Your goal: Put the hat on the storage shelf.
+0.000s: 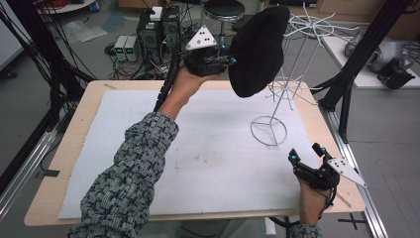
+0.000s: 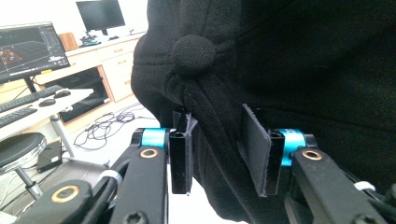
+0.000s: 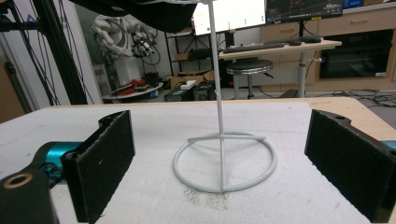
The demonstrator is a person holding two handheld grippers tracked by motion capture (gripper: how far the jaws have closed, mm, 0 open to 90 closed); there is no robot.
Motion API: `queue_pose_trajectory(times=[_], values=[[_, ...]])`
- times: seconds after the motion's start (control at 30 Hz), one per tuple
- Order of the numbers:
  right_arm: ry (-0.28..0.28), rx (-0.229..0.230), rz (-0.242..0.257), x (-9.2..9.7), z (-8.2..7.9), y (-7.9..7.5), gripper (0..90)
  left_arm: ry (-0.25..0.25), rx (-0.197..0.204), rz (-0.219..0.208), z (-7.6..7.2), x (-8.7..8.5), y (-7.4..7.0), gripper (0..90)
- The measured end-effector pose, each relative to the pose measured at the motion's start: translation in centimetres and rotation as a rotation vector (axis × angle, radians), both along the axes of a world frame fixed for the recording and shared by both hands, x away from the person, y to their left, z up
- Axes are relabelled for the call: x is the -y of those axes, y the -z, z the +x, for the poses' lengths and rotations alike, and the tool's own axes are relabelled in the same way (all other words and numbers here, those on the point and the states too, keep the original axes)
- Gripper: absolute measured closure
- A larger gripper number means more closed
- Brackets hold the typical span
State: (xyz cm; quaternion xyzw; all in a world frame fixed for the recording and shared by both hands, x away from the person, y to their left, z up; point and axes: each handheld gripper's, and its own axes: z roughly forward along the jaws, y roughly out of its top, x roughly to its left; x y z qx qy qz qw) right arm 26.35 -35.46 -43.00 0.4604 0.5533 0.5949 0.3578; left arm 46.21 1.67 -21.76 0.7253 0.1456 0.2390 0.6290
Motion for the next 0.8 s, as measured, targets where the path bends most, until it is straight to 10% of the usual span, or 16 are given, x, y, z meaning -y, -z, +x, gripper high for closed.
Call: queue_pose_trajectory(times=[0.8], values=[[-0.025,0.0,0.004,-1.5,1.5,-0.1,7.4,-0.145,-0.031,-0.025,-2.2,-8.3,0.5,36.4]])
